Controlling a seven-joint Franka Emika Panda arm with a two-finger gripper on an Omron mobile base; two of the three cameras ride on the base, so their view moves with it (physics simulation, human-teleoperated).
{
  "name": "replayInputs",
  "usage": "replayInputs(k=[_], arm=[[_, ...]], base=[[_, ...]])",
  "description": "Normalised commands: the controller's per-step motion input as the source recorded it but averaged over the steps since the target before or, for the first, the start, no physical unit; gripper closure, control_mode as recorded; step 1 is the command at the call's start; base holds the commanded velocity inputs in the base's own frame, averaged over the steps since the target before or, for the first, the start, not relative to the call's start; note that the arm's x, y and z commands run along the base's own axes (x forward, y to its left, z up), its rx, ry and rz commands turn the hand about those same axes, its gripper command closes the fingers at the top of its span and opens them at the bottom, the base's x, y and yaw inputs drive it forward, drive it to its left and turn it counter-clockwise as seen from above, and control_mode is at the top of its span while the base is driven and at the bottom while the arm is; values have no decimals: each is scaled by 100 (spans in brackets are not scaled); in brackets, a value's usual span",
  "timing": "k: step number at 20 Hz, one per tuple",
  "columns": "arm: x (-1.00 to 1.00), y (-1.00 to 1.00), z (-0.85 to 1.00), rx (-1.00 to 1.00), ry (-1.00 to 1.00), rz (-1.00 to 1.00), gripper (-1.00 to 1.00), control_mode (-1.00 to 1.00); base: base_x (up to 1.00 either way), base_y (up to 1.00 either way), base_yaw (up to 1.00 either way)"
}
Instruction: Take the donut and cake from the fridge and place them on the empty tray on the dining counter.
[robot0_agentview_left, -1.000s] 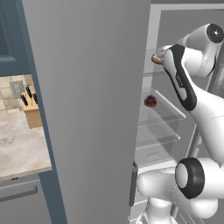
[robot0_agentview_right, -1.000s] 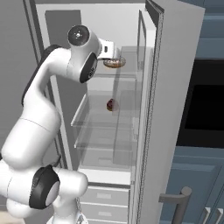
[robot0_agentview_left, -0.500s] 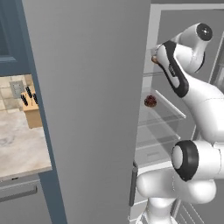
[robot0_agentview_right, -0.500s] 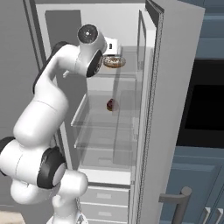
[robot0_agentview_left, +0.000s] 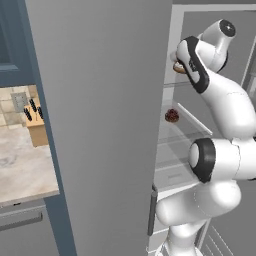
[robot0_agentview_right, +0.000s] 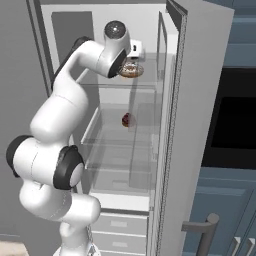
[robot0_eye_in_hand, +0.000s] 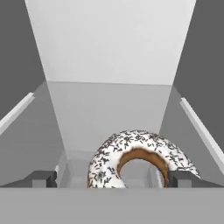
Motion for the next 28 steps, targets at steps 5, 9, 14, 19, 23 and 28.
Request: replayInputs(k=[5,9,14,19,23,28], arm=[[19,0,0,0,0,0,-100,-100],[13,0,-2,0,0,0,-100,-100],[21,0,-10,0,0,1,-100,-100],[20,0,-18,0,0,2,-100,-100],[25,0,-14,0,0,1,-100,-100],[0,4,-1,0,1,0,-100,-100]], base=[[0,0,0],[0,0,0],[0,0,0],[0,0,0],[0,0,0],[0,0,0]])
